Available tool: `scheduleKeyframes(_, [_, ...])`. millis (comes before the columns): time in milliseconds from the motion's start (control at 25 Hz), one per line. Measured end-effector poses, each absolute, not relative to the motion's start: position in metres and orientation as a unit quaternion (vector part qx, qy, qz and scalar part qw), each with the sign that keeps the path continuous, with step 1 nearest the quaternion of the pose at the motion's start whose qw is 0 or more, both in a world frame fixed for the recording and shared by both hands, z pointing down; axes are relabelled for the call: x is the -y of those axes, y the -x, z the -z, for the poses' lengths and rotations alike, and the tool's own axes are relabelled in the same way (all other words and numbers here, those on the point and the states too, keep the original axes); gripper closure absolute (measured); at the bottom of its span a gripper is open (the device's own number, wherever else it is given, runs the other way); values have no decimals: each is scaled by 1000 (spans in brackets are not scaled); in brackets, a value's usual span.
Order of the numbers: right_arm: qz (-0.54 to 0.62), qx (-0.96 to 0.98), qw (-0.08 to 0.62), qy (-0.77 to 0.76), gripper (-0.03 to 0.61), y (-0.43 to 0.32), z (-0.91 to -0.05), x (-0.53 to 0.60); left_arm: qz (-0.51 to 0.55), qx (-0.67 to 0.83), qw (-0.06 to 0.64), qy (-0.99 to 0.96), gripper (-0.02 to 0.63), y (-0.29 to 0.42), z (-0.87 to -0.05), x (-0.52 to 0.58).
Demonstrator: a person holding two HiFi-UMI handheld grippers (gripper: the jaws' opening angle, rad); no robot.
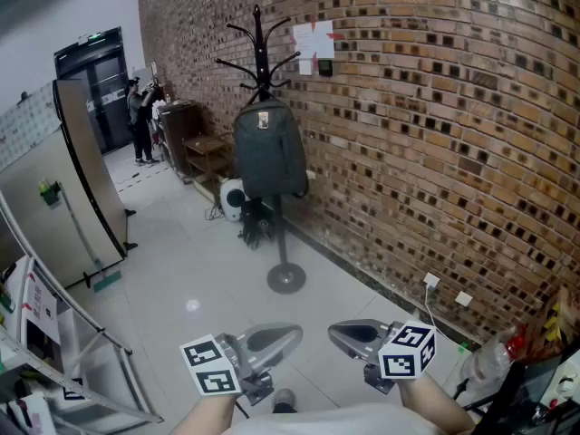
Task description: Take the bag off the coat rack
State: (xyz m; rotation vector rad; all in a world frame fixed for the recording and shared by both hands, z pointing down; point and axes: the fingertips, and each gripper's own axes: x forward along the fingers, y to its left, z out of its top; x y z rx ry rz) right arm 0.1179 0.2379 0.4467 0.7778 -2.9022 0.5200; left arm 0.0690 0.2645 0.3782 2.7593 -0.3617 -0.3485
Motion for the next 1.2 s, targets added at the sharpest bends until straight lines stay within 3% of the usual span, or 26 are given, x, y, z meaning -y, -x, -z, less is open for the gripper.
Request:
scheduleKeyframes(360, [-157,951,39,-262,578,-114,-439,-206,45,176,144,-973,612,-64,-387,-230])
scheduleKeyframes(680, [-170,947,47,-270,578,-105,-462,-151,36,193,169,-966,612,-49,-414,-165])
scheduleKeyframes(1200, [-200,934,45,-292,578,-53,-475,90,13,138,142,-980,612,-2,-419,70])
